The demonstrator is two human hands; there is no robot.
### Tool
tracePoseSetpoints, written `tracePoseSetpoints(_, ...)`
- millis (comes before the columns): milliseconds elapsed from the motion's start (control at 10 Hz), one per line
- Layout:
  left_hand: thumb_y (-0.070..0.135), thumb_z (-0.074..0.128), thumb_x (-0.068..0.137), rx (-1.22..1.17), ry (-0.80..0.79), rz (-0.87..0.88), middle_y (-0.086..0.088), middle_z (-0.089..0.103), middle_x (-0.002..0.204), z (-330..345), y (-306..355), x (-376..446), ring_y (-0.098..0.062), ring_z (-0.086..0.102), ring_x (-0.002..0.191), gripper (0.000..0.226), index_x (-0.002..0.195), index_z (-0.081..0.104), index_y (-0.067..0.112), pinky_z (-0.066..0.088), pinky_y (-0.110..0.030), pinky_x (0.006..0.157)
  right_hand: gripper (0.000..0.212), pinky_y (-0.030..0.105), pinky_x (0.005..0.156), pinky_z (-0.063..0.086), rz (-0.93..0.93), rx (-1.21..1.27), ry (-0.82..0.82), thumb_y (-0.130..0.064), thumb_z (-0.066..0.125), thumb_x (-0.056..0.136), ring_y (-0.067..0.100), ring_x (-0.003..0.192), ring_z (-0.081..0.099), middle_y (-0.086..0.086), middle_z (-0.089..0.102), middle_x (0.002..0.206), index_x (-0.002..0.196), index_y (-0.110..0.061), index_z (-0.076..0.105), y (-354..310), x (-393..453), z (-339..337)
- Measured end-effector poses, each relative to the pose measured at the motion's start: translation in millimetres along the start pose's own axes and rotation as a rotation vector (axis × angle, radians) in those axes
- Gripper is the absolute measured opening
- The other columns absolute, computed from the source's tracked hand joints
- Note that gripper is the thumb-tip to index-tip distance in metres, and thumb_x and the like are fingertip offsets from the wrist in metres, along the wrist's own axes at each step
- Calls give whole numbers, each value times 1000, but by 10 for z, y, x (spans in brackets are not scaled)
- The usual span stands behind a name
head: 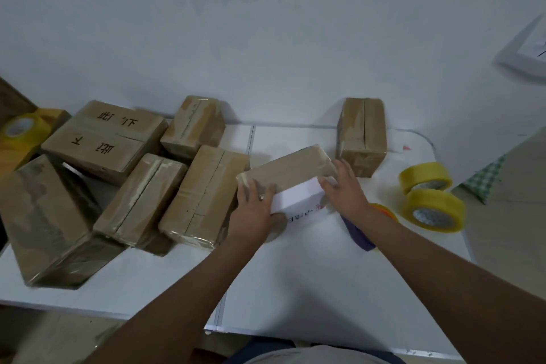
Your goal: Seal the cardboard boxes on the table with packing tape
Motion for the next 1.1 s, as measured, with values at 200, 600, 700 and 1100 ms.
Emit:
tracePoseSetpoints(200,52,49,98,-47,-2,-88,-15,-2,164,-144,43,599,-41,-1,149,64,152,20,33,45,-43,101,56,42,112,32,-22,-2,29,-27,53,99,27,140,32,9,27,155,148,-12,32,70,231,-123)
tracePoseSetpoints(600,49,53,92,-65,31,-213,-27,12,157,-357,36,1723,-53,-2,145,66,148,25,26,24,-56,114,53,36,103,39,36,-78,50,-34,50,100,26,131,45,8,42,147,146,-17,32,54,1026,-466)
tracePoseSetpoints(700,48,54,92,-44,23,-238,-25,7,158,-341,32,1763,-57,-6,142,68,147,22,26,25,-58,113,52,26,91,36,26,-86,33,-32,50,99,26,130,45,8,41,148,146,-17,32,-6,1175,-511)
tracePoseSetpoints(1100,40,50,99,-52,-159,-95,-17,11,162,-597,6,1734,-40,11,149,61,151,30,14,15,-52,120,44,15,67,26,-49,-109,42,-28,46,102,18,100,53,8,53,133,142,-14,37,-344,985,-734)
Point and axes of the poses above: each hand's wrist, its own x-axis towards the middle knuckle, its own z-axis out of the palm, y = z × x, the point moved 9 cm from there along x, towards the middle knuckle
